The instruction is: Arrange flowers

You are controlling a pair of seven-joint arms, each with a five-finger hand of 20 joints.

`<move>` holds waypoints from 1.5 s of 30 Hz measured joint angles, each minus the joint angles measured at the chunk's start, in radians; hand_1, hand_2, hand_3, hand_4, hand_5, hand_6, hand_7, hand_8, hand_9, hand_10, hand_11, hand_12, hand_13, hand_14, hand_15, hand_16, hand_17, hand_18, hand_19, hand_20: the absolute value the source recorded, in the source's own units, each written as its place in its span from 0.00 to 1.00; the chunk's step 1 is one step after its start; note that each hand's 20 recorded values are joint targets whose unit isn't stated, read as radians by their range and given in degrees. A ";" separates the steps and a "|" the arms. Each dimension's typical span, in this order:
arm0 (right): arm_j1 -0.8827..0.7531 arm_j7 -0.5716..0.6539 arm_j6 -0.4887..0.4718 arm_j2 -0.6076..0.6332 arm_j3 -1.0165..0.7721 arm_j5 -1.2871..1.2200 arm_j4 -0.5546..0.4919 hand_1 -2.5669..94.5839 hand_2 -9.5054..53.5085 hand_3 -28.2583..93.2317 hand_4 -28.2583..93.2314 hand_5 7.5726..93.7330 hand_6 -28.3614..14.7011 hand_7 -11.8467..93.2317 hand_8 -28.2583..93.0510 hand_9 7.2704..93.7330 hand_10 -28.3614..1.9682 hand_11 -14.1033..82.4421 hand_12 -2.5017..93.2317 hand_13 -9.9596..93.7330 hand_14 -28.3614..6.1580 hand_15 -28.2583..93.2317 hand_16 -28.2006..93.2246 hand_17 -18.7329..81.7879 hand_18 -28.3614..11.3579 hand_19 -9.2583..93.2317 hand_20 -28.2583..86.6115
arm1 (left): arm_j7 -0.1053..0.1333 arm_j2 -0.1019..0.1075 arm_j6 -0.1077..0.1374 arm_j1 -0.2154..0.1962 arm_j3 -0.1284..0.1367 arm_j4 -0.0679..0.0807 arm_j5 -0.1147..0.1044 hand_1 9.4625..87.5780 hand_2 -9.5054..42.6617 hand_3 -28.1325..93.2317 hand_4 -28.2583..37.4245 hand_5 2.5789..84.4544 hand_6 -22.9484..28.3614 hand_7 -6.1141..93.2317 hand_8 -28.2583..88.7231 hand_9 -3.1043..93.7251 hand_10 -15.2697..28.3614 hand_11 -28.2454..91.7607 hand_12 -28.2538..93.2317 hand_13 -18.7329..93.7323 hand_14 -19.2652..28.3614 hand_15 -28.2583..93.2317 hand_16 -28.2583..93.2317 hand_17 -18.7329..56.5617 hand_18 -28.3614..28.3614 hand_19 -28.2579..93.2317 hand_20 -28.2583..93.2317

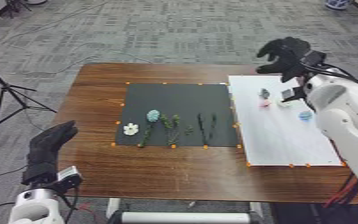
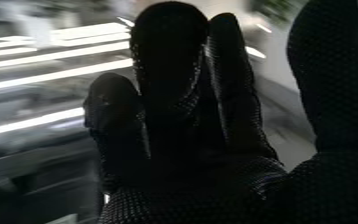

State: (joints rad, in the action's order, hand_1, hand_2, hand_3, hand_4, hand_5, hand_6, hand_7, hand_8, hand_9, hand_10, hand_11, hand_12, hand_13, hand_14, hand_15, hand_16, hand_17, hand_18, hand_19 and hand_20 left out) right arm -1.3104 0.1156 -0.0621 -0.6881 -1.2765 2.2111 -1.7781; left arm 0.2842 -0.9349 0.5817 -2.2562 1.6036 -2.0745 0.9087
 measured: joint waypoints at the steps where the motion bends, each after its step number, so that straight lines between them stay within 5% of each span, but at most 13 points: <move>1: -0.031 0.014 0.011 0.021 -0.020 0.000 0.025 0.41 0.00 0.79 0.06 0.55 0.68 0.34 0.17 0.69 0.58 0.30 0.24 0.91 0.74 0.67 0.51 0.69 0.30 0.99 0.68 | 0.000 0.000 0.000 0.000 0.000 0.000 0.000 0.23 0.30 0.81 0.02 0.60 0.49 0.25 0.16 0.56 0.68 0.42 0.32 0.50 0.75 0.40 0.23 0.30 0.72 0.35 0.37; 15: -0.327 0.079 -0.028 -0.002 -0.283 0.049 0.082 0.41 0.00 0.80 0.06 0.55 0.69 0.34 0.16 0.69 0.59 0.31 0.24 0.91 0.74 0.68 0.51 0.69 0.29 1.00 0.68 | 0.003 -0.001 -0.016 -0.014 0.002 -0.002 0.002 0.23 0.29 0.81 0.02 0.60 0.49 0.25 0.16 0.56 0.67 0.42 0.32 0.50 0.74 0.40 0.23 0.29 0.72 0.35 0.37; 23: -0.343 0.026 -0.076 -0.036 -0.242 0.118 0.197 0.42 0.00 0.80 0.05 0.55 0.70 0.35 0.16 0.69 0.60 0.31 0.24 0.91 0.73 0.71 0.51 0.69 0.28 1.00 0.70 | 0.006 -0.012 -0.020 -0.030 0.004 -0.006 0.002 0.23 0.29 0.81 0.02 0.60 0.49 0.25 0.16 0.56 0.67 0.42 0.32 0.50 0.74 0.40 0.23 0.29 0.73 0.35 0.37; 28: -0.287 0.026 0.025 -0.055 -0.176 0.146 0.270 0.51 0.00 0.80 0.04 0.58 0.70 0.37 0.18 0.72 0.60 0.33 0.24 0.93 0.76 0.72 0.50 0.72 0.31 1.00 0.72 | 0.008 -0.019 -0.020 -0.042 0.004 -0.013 0.002 0.23 0.29 0.81 0.02 0.60 0.49 0.25 0.16 0.56 0.67 0.42 0.32 0.50 0.75 0.40 0.23 0.29 0.73 0.35 0.37; 30: -0.266 0.034 0.073 -0.056 -0.144 0.152 0.293 0.59 0.00 0.74 0.04 0.66 0.69 0.39 0.29 0.83 0.65 0.24 0.34 0.95 0.79 0.71 0.50 0.74 0.33 1.00 0.73 | 0.009 -0.021 -0.020 -0.048 0.004 -0.016 0.002 0.23 0.29 0.81 0.02 0.60 0.49 0.25 0.16 0.56 0.67 0.42 0.32 0.50 0.74 0.40 0.23 0.29 0.73 0.35 0.37; 33: -0.249 0.046 0.149 -0.057 -0.107 0.144 0.315 0.66 0.00 0.71 0.05 0.77 0.68 0.39 0.30 0.93 0.68 0.21 0.39 0.98 0.81 0.70 0.51 0.77 0.34 1.00 0.74 | 0.010 -0.022 -0.020 -0.053 0.005 -0.017 0.002 0.23 0.29 0.81 0.02 0.60 0.49 0.25 0.16 0.56 0.67 0.42 0.32 0.50 0.74 0.40 0.23 0.29 0.73 0.35 0.37; 38: -0.225 0.045 0.291 -0.053 -0.046 0.078 0.353 0.68 0.00 0.71 0.04 0.81 0.67 0.36 0.30 0.96 0.67 0.20 0.38 1.00 0.81 0.69 0.52 0.78 0.35 1.00 0.73 | 0.010 -0.024 -0.019 -0.054 0.004 -0.017 0.001 0.23 0.29 0.81 0.02 0.60 0.50 0.25 0.16 0.56 0.67 0.42 0.32 0.50 0.75 0.40 0.23 0.29 0.73 0.35 0.37; 45: -0.227 0.053 0.294 -0.026 -0.023 0.045 0.308 0.68 0.00 0.71 0.04 0.82 0.66 0.35 0.30 0.96 0.66 0.20 0.38 1.00 0.82 0.68 0.53 0.78 0.35 1.00 0.73 | 0.008 -0.024 -0.019 -0.051 0.002 -0.017 0.000 0.23 0.29 0.81 0.02 0.60 0.51 0.25 0.16 0.56 0.68 0.42 0.32 0.50 0.75 0.40 0.23 0.29 0.73 0.35 0.37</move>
State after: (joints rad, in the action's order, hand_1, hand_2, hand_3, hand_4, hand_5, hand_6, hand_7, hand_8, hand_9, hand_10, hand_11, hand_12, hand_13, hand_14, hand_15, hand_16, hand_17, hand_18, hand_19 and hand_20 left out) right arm -1.5370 0.1689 0.2315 -0.7143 -1.2997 2.2560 -1.4701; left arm 0.2919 -0.9593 0.5629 -2.3067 1.6061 -2.0917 0.9090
